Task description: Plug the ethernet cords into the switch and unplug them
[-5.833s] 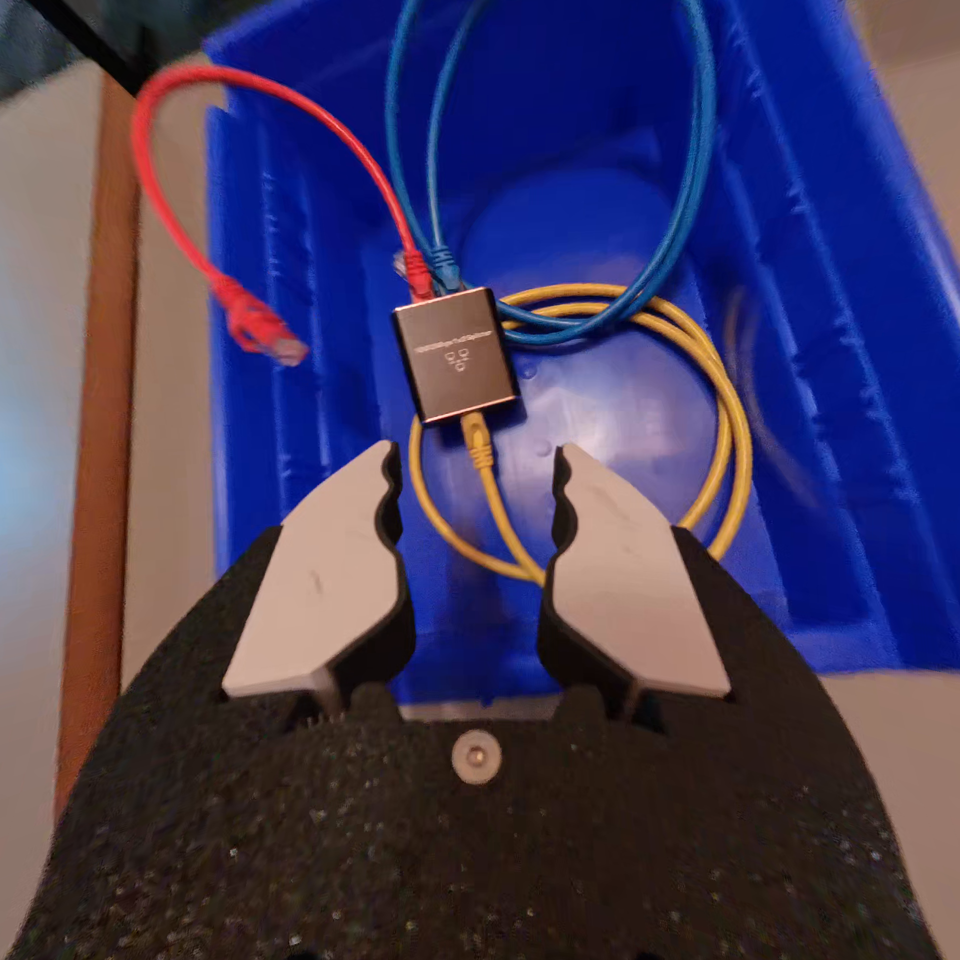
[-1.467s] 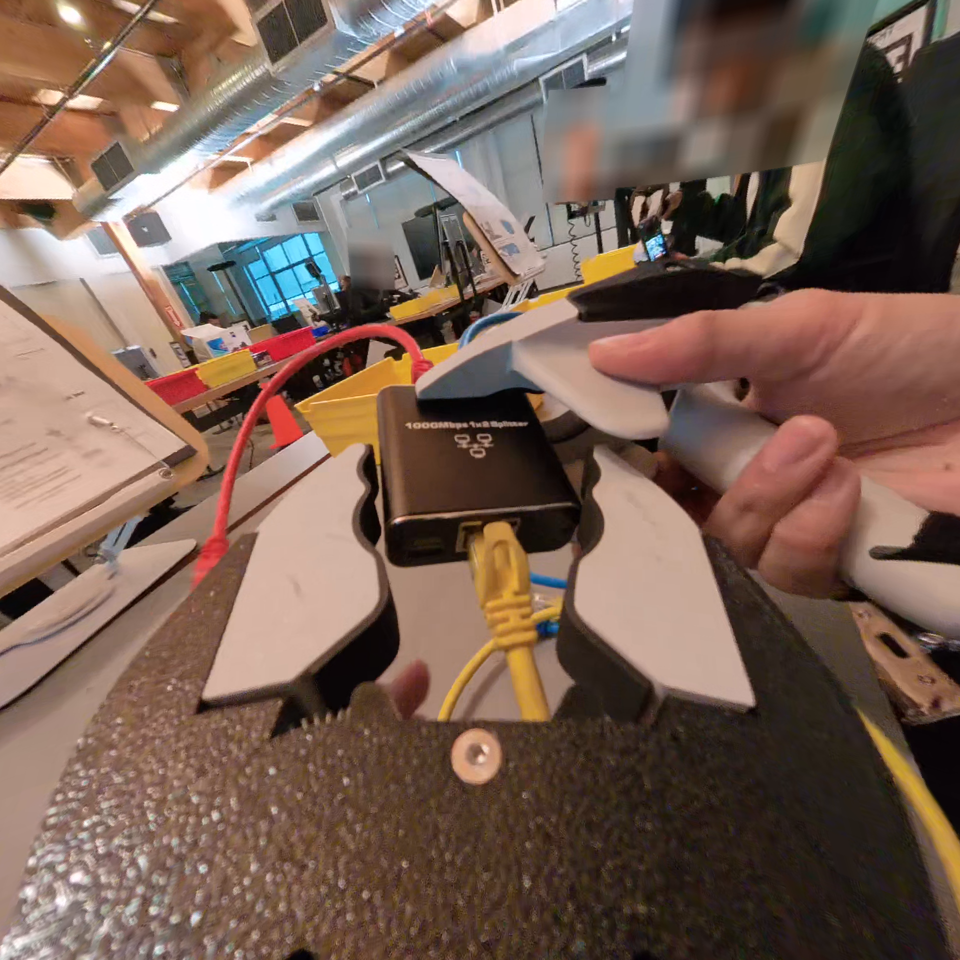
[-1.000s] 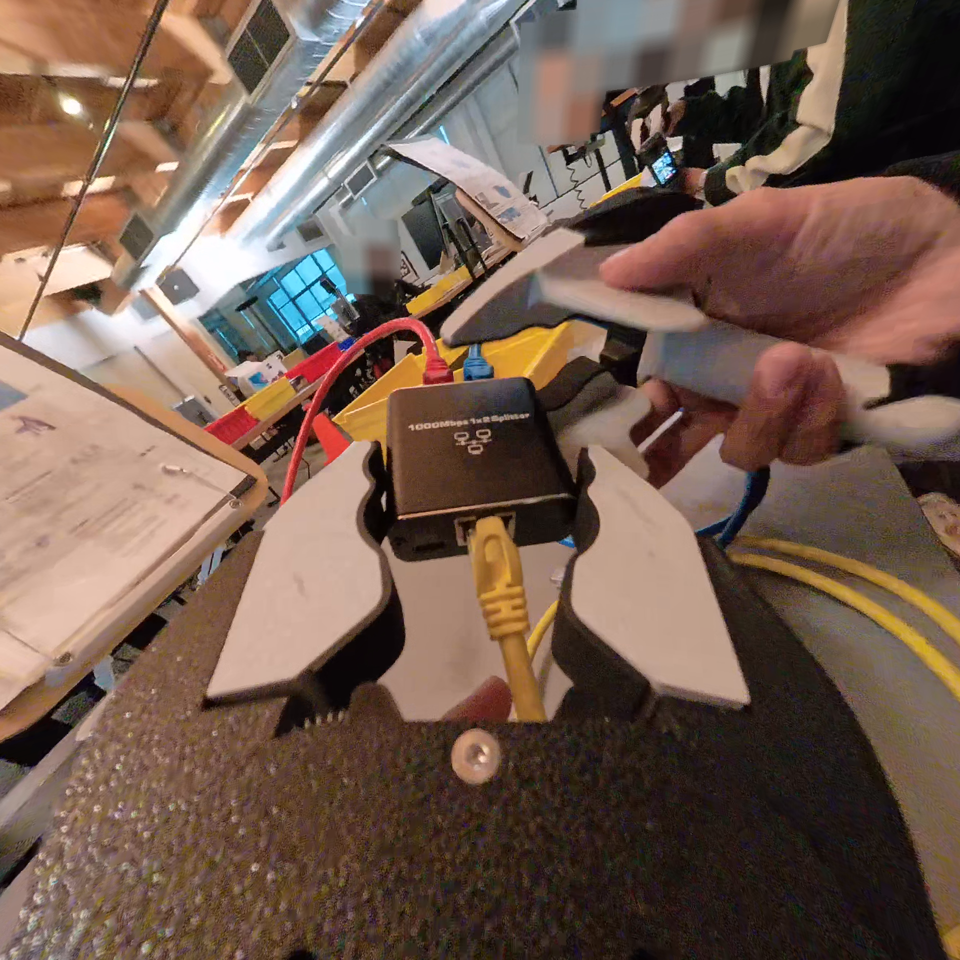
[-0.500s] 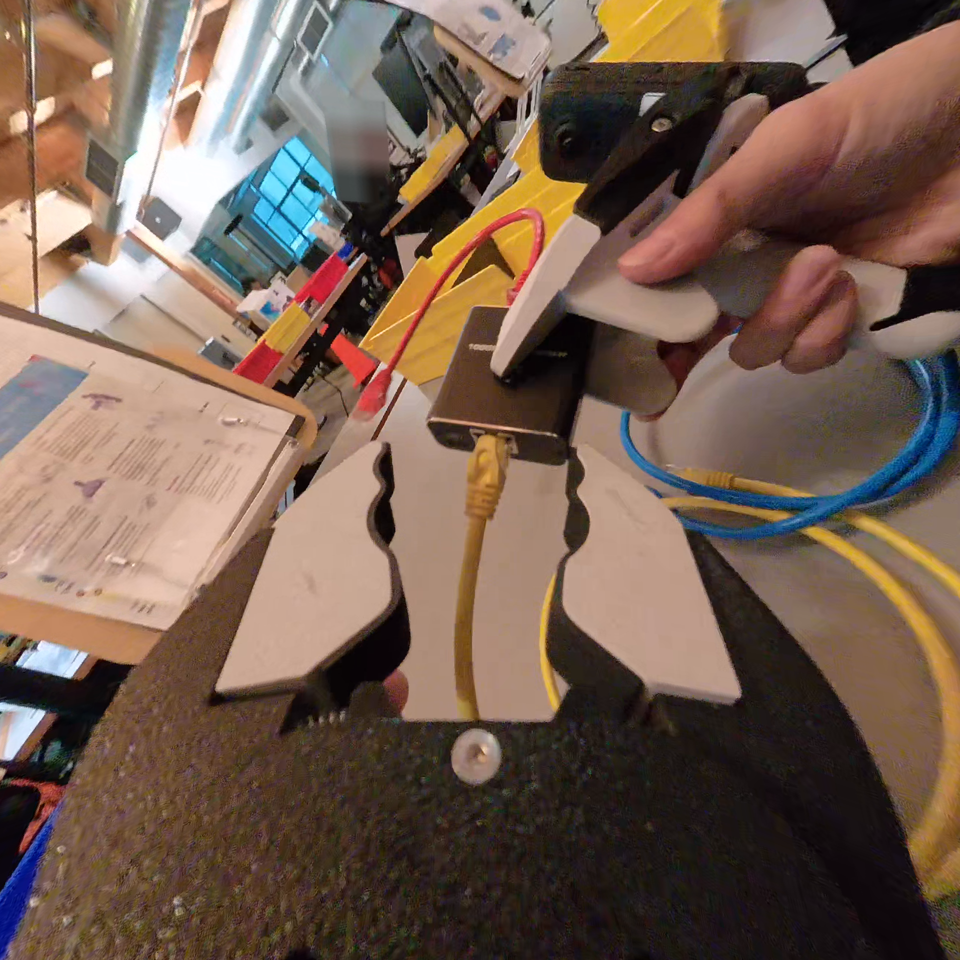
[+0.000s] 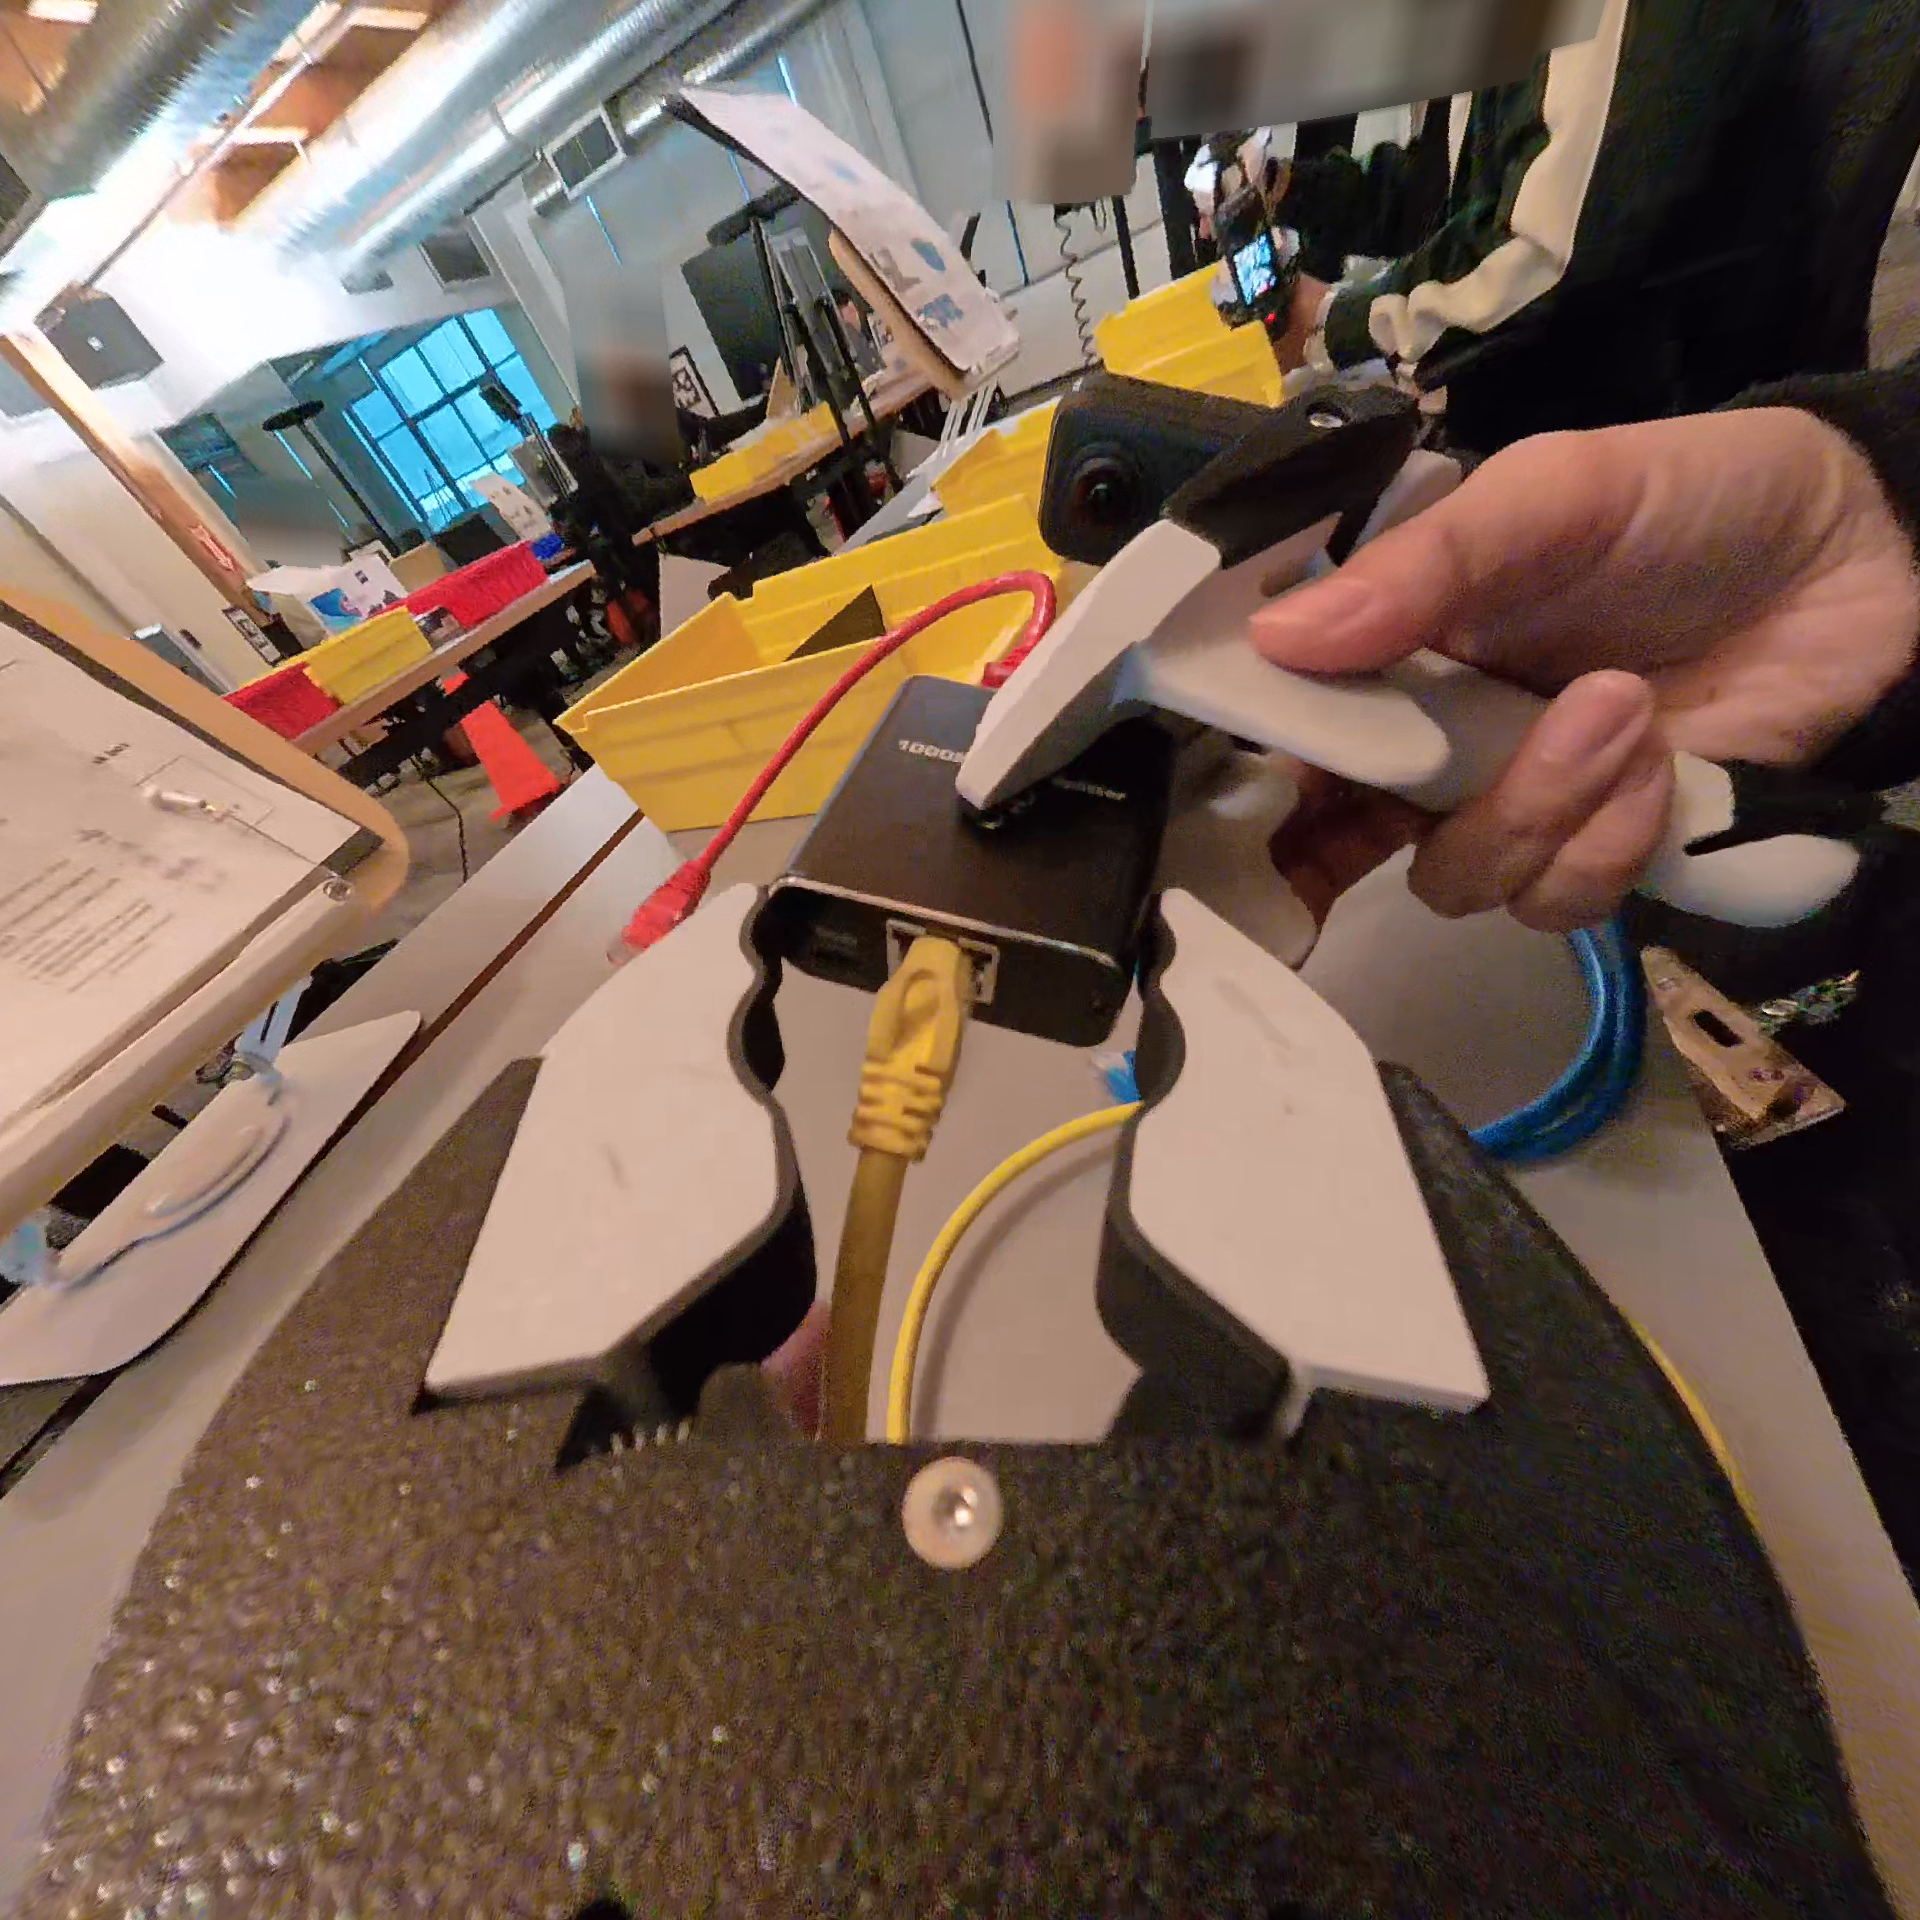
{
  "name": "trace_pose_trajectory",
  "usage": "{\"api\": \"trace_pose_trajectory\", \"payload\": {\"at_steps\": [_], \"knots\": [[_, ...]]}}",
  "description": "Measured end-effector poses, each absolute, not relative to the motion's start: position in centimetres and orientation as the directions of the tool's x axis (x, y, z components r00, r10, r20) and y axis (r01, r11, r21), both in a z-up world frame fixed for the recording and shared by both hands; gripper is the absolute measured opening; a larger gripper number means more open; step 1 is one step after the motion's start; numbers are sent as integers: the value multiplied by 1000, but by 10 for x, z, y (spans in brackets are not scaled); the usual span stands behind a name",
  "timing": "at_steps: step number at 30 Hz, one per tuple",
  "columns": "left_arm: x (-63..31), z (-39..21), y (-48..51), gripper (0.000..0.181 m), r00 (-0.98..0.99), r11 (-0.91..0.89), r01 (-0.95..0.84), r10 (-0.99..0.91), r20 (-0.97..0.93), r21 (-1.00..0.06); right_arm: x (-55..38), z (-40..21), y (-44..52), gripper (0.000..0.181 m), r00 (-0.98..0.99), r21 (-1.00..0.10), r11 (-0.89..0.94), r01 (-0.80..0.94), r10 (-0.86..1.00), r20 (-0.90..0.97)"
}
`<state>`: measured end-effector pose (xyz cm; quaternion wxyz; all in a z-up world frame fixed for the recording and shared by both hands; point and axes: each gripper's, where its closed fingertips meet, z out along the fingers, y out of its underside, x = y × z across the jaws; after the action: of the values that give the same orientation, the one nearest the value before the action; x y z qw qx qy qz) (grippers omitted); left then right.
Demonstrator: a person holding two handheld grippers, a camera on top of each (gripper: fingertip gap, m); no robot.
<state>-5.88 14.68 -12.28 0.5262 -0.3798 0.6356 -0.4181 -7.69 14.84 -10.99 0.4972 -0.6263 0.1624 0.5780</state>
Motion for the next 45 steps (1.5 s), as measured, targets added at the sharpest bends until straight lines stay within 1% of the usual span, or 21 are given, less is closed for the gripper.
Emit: {"api": "trace_pose_trajectory", "payload": {"at_steps": [3,6,8,12,15,17,18,20,24,27,29,32,34,35,36,39,43,45], "knots": [[-57,-125,144,66,-169,343,53,-923,-347,-938,-81,-114,148,25,272,-430,-476,-767,366,-890],[-57,-128,143,66,-184,300,91,-932,-312,-950,-83,-117,148,25,280,-442,-496,-748,368,-887],[-58,-127,142,66,-182,302,121,-930,-320,-946,-84,-117,147,25,299,-464,-503,-729,376,-877],[-60,-125,142,66,-167,330,135,-922,-350,-934,-85,-116,147,24,300,-477,-519,-710,390,-871],[-58,-128,143,66,-164,327,89,-927,-338,-941,-80,-118,150,24,303,-474,-503,-723,386,-871],[-55,-131,145,66,-146,304,72,-939,-312,-950,-76,-120,152,25,341,-496,-489,-718,375,-862],[-53,-132,146,65,-138,289,78,-945,-297,-954,-76,-120,153,30,358,-511,-485,-710,376,-855],[-51,-134,151,65,-117,264,77,-955,-272,-961,-75,-116,153,49,368,-524,-485,-700,384,-847],[-57,-127,170,65,-23,253,106,-966,-257,-962,-63,-117,153,52,441,-568,-426,-705,364,-821],[-60,-124,182,65,50,258,108,-966,-254,-960,-54,-113,155,41,390,-516,-363,-776,366,-845],[-60,-122,182,65,66,268,117,-963,-261,-956,-50,-113,159,24,366,-486,-331,-809,363,-857],[-58,-122,183,65,103,288,92,-955,-279,-953,-44,-109,163,24,322,-428,-258,-866,367,-873],[-56,-122,183,65,124,294,82,-951,-283,-952,-36,-106,166,21,288,-373,-188,-908,364,-886],[-54,-122,182,65,130,293,77,-951,-282,-953,-33,-105,166,16,273,-351,-170,-921,364,-890],[-53,-123,182,65,142,292,70,-949,-280,-954,-33,-105,167,14,255,-333,-168,-928,364,-896],[-49,-123,182,65,178,293,53,-944,-280,-955,-35,-106,169,14,232,-306,-167,-937,356,-905],[-45,-124,183,65,241,285,31,-932,-270,-958,-29,-108,171,14,169,-233,-154,-960,344,-924],[-43,-126,183,65,260,277,18,-929,-263,-961,-27,-110,172,14,154,-215,-150,-965,338,-928]]}}
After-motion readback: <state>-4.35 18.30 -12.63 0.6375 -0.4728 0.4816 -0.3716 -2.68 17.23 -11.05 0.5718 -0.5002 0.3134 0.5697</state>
